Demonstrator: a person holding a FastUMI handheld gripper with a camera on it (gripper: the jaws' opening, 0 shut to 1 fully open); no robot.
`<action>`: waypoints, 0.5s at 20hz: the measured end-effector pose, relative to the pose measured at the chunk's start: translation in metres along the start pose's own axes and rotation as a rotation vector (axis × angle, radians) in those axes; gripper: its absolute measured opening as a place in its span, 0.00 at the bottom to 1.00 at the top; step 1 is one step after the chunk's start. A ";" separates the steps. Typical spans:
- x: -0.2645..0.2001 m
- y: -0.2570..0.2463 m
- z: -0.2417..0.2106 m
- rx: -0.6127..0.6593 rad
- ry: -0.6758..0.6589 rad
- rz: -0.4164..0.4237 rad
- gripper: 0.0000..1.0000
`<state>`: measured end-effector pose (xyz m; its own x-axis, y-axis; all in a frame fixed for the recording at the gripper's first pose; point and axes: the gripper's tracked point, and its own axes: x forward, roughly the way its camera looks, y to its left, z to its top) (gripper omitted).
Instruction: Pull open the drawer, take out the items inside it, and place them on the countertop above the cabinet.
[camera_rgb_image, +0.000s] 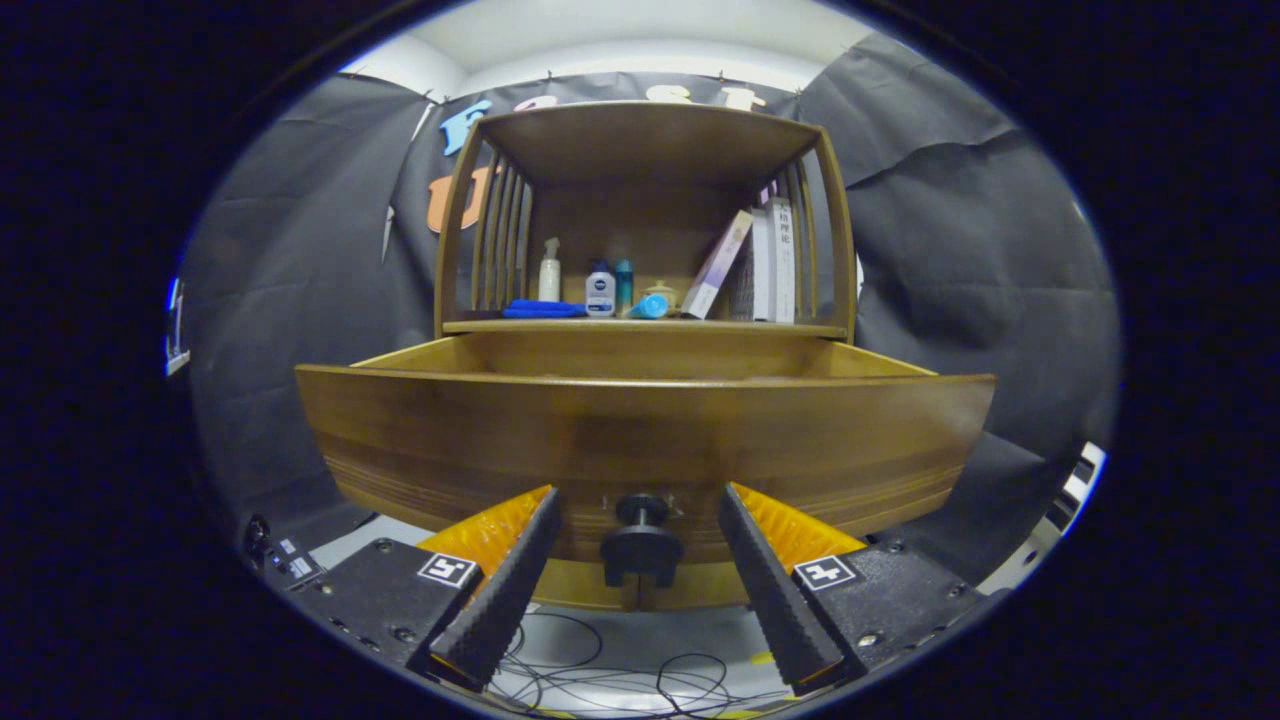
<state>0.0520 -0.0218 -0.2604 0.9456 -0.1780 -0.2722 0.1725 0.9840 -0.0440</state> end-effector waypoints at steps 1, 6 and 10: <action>0.003 0.000 -0.002 0.005 0.001 0.002 1.00; 0.010 0.000 -0.003 -0.016 -0.030 -0.014 0.99; 0.011 -0.002 -0.005 -0.039 -0.032 -0.025 0.99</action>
<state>0.0606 -0.0256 -0.2678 0.9495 -0.2022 -0.2401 0.1862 0.9786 -0.0876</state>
